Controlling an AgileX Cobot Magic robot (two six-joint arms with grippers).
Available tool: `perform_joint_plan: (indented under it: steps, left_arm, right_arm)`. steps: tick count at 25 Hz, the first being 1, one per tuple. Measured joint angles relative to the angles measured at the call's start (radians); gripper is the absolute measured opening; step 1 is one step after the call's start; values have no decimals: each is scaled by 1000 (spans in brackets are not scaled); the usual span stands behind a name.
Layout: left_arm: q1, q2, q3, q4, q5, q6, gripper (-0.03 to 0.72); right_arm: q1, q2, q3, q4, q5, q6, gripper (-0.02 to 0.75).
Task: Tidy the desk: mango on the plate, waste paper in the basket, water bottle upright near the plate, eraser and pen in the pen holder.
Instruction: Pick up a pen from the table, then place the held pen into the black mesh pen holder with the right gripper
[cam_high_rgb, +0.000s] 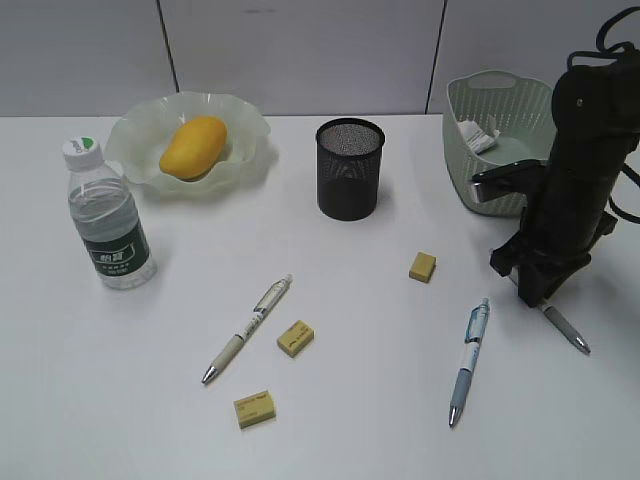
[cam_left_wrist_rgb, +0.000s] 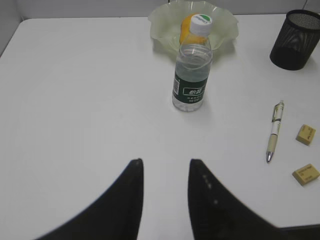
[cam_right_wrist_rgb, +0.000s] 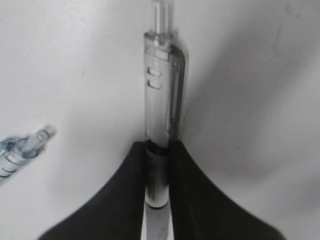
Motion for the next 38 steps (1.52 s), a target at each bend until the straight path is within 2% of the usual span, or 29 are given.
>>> perform_joint_plan:
  steps: [1,2,6,10,13,19,23,30,38]
  left_arm:
    - [0,0,0,0,0,0,238]
    - [0,0,0,0,0,0,238]
    - [0,0,0,0,0,0,238]
    - [0,0,0,0,0,0,238]
    - [0,0,0,0,0,0,238]
    - [0,0,0,0,0,0,238]
    - [0,0,0,0,0,0,238]
    - [0,0,0,0,0,0,238]
    - [0,0,0,0,0,0,238]
  right_arm:
    - [0,0,0,0,0,1,116]
    - [0,0,-1,0,0,3,113]
    - [0,-2,-1,8,2,26,113]
    - [0,-23,7,90,18,35,113]
    - [0,-85,26,138,20,35,113]
    - [2,-235,41,163,34,21,113]
    - [47,-340,41,172,-2,-10,113]
    - [169,-409,41,229,-277,-65,113]
    - [194,-417,68,475,-681,-256,113]
